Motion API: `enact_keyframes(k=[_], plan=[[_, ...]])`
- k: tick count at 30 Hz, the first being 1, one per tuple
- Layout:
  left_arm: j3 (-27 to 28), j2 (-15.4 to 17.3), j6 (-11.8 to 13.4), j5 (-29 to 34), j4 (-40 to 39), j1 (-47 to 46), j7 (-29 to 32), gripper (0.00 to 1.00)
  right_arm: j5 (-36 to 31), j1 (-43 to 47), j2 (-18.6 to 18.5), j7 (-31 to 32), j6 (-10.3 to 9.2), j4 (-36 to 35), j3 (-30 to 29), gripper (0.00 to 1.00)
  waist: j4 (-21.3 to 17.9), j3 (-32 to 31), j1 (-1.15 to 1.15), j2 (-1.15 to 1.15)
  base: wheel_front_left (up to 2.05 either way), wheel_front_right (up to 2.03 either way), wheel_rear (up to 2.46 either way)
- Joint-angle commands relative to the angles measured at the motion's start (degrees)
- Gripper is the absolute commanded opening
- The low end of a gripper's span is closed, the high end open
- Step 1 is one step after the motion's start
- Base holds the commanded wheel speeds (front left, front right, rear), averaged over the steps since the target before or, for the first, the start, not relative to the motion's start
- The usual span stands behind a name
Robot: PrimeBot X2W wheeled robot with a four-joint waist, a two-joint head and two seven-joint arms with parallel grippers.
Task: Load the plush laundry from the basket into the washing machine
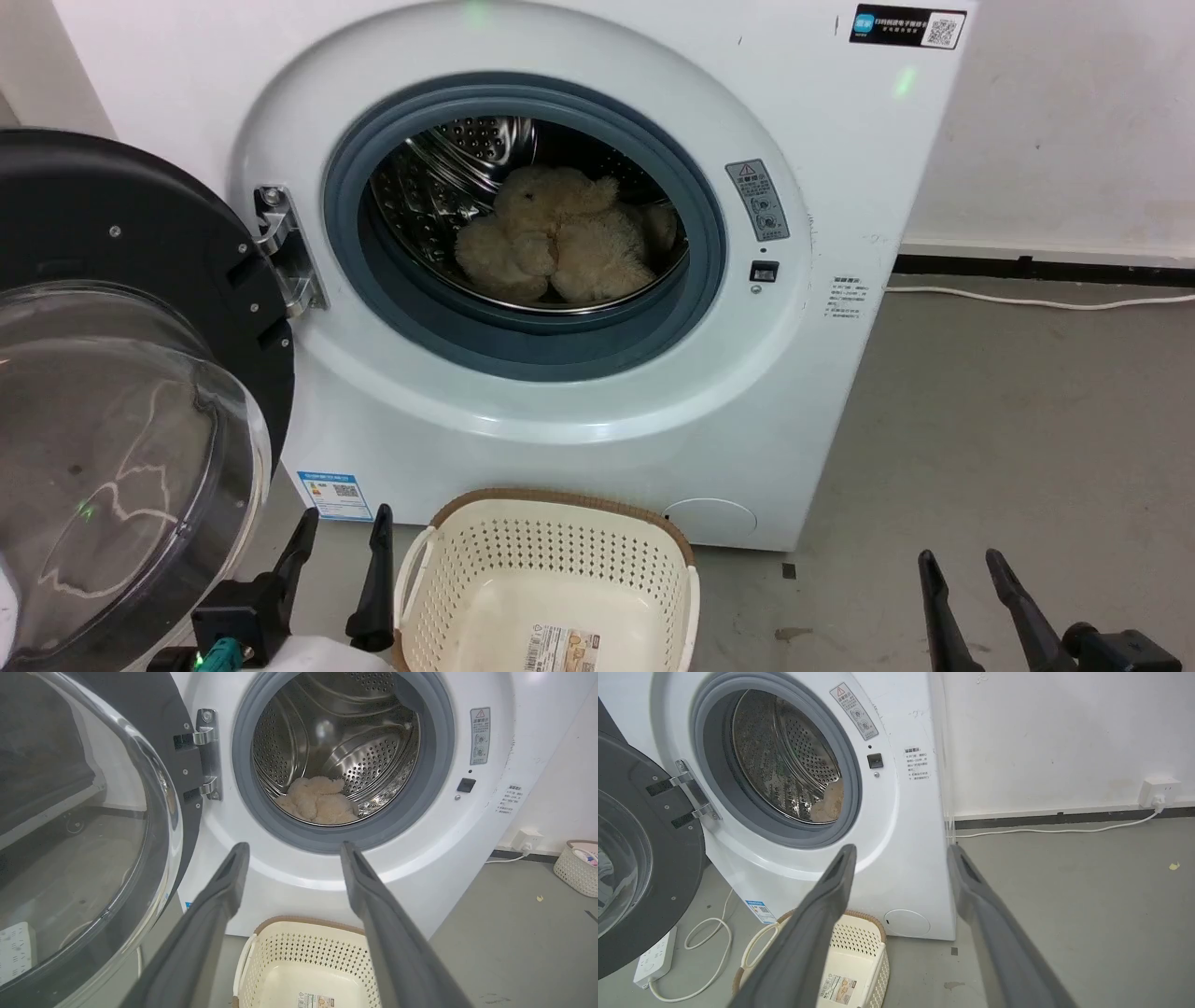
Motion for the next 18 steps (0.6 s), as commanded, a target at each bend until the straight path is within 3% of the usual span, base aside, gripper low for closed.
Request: enact_keyframes(k=[1, 8, 9, 18], plan=[[-0.16, 0.15, 0.24, 0.0, -0.37, -0.01, -0.36, 1.0, -0.11, 0.94, -0.11, 0.09, 0.05, 0.18, 0.1, 1.0, -0.02, 0.05, 0.0, 0.0, 0.0, 0.0, 0.0], [-0.27, 0.15, 0.23, -0.35, -0.16, -0.31, -0.65, 1.0, -0.05, 0.71, -0.11, 0.14, 0.05, 0.13, 0.3, 1.0, -0.08, 0.31, 0.0, 0.0, 0.0, 0.0, 0.0], [-0.1, 0.0, 0.01, -0.16, -0.06, -0.05, -0.33, 0.0, 0.01, 0.01, 0.0, 0.12, 0.0, 0.0, 0.29, 0.0, -0.07, 0.34, 0.0, 0.0, 0.0, 0.0, 0.0], [0.39, -0.5, -0.27, 0.72, -0.18, -0.17, 0.23, 0.0, -0.54, -0.41, 0.01, 0.6, 0.0, -0.17, 0.27, 0.0, -0.11, 0.47, 0.0, 0.0, 0.0, 0.0, 0.0]])
